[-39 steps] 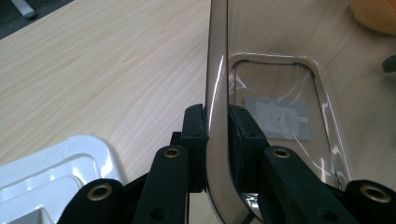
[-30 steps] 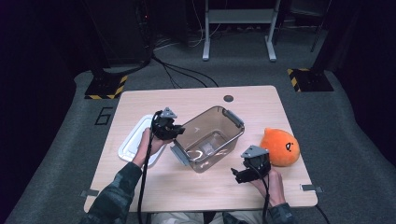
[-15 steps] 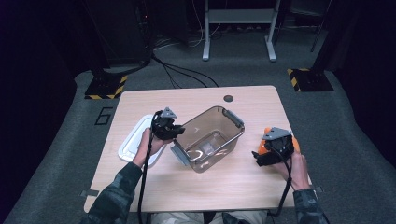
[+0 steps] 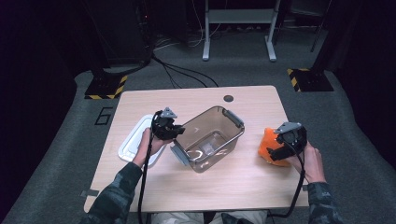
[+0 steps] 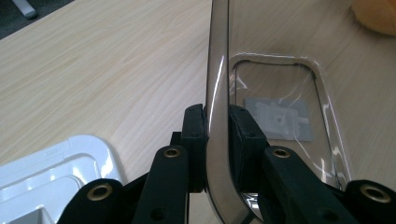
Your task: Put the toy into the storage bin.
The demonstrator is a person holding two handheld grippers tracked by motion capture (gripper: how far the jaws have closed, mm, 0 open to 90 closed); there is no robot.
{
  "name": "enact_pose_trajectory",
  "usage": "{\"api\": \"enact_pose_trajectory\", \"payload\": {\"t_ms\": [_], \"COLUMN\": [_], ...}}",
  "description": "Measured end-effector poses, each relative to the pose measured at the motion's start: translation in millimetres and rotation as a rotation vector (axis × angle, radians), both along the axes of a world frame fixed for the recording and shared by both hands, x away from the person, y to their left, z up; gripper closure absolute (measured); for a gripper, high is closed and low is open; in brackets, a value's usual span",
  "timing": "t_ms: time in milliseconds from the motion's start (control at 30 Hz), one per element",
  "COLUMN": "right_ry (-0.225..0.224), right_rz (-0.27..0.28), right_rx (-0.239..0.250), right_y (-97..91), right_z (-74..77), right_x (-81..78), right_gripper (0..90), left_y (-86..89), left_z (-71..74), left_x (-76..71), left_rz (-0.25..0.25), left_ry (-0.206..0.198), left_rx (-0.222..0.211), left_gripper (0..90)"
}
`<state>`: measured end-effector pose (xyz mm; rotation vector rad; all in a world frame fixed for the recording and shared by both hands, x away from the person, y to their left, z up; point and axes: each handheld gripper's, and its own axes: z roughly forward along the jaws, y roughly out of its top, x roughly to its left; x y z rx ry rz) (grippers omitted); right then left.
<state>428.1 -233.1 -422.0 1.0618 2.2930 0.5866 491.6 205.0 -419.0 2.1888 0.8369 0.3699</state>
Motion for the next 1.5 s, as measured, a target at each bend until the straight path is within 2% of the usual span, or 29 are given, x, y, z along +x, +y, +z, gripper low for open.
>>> {"api": "enact_pose_trajectory", "payload": {"t_ms": [100, 200, 300, 400, 667, 833, 933, 1100, 1300, 1500], "right_ry": [0.049, 0.051, 0.062, 0.066, 0.086, 0.108, 0.090, 0.064, 0.072, 0.077], "right_rz": [-0.004, -0.011, -0.021, -0.007, -0.016, -0.080, -0.113, -0.159, -0.223, -0.246], "right_rx": [-0.007, -0.025, -0.021, -0.038, -0.033, 0.032, 0.075, 0.127, 0.179, 0.231], "right_y": [-5.3, -8.8, -10.2, -11.6, -12.0, -13.1, -14.1, -17.3, -21.9, -23.0], "right_z": [-6.9, -12.8, -15.1, -18.6, -25.7, -24.6, -24.0, -19.4, -14.1, -9.1], "right_x": [5.9, 7.5, 5.9, 5.4, 5.6, 5.3, 3.1, -1.2, -2.5, -2.2], "right_gripper": [2.2, 11.4, 16.2, 22.0, 48.0, 60.8, 64.2, 66.0, 65.9, 65.6], "left_y": [-0.2, -0.4, -0.5, -0.5, -0.8, -1.1, -1.2, -1.4, -1.5, -1.9], "left_z": [0.0, 0.2, 0.2, 0.2, 0.4, 0.4, 0.4, 0.4, 0.9, 1.0], "left_x": [-0.1, -0.1, 0.0, 0.0, -0.3, -0.5, -0.6, -0.5, -0.2, -0.5], "left_rz": [0.001, 0.001, 0.001, 0.001, 0.003, 0.004, 0.005, 0.005, 0.003, 0.005], "left_ry": [-0.001, -0.002, -0.005, -0.005, -0.001, -0.002, -0.003, -0.003, -0.003, 0.005], "left_rx": [0.001, 0.003, 0.005, 0.006, 0.008, 0.007, 0.008, 0.009, 0.017, 0.016], "left_gripper": [77.8, 77.8, 77.8, 77.8, 77.7, 77.7, 77.7, 77.8, 77.8, 77.7]}}
